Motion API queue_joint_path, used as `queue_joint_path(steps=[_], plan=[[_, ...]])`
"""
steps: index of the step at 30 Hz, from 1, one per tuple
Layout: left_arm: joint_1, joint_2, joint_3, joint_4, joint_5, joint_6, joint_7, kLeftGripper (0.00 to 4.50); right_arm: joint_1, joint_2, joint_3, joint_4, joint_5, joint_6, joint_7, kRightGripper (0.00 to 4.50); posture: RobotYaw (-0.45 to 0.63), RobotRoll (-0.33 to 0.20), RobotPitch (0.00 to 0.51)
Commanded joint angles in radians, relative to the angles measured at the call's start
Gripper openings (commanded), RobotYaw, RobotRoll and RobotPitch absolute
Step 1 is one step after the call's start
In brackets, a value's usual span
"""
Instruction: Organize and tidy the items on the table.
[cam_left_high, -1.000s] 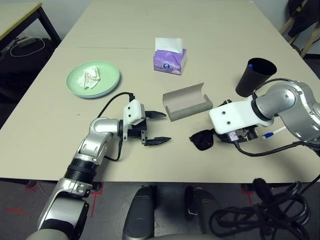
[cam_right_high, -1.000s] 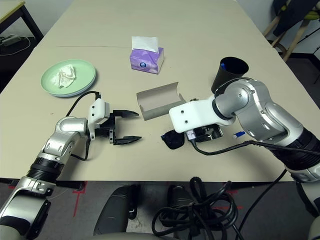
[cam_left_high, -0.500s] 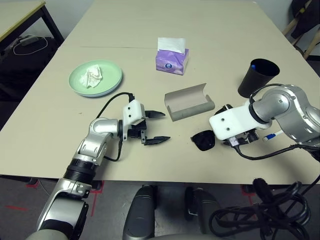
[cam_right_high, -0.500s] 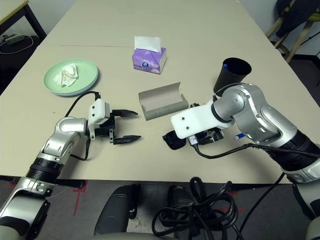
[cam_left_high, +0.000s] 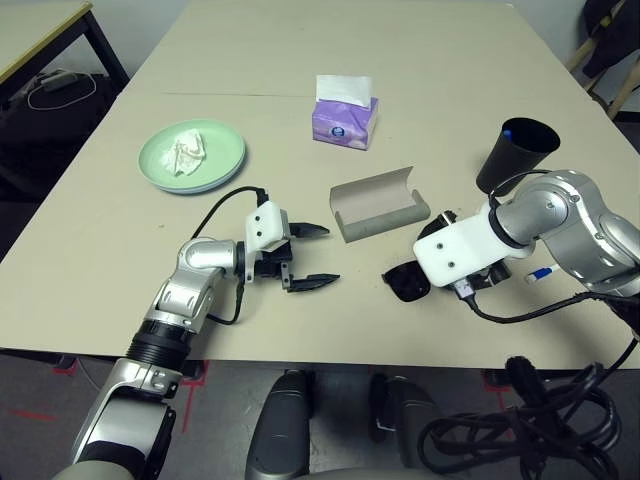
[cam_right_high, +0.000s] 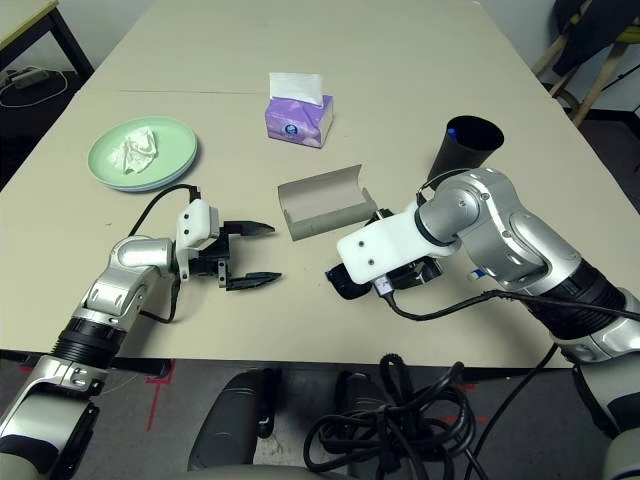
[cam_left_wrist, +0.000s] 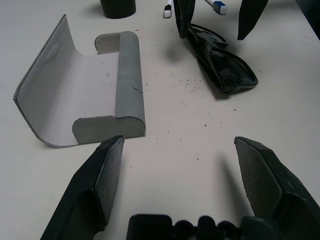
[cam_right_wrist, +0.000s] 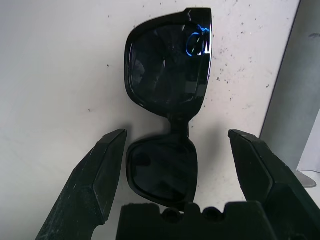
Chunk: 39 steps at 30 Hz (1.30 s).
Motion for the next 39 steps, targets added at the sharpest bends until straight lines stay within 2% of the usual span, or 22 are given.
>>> queue_joint_path(steps=[1, 12, 13, 15, 25, 39], plan=[[0.017, 0.013, -0.011, -0.031, 0.015, -0.002, 0.002, 4.47, -0.012, 0.011, 0.01, 0.011, -0.01, -0.025, 0.012, 4.5, 0.19, 0.0, 0.164], [0.019, 0.014, -0.012, -0.035, 0.017, 0.004, 0.01, 4.47, -0.02, 0.033, 0.007, 0.035, -0.016, -0.043, 0.029, 4.5, 0.19, 0.0, 0.16], [0.018, 0.015, -0.012, -0.035, 0.017, 0.004, 0.01, 4.49, -0.017, 0.033, 0.007, 0.034, -0.017, -0.044, 0.03, 4.32, 0.19, 0.0, 0.159], [0.016, 0.015, -0.012, -0.034, 0.017, 0.004, 0.009, 4.5, -0.013, 0.033, 0.006, 0.032, -0.018, -0.044, 0.032, 3.88, 0.19, 0.0, 0.158], [0.01, 0.012, -0.016, -0.036, 0.016, 0.011, 0.007, 4.5, 0.005, 0.036, 0.003, 0.014, -0.016, -0.027, 0.04, 0.03, 0.18, 0.0, 0.157], [0.008, 0.014, -0.017, -0.039, 0.016, 0.02, 0.004, 4.5, -0.011, 0.045, 0.002, 0.003, -0.008, -0.002, 0.055, 0.03, 0.18, 0.0, 0.156]])
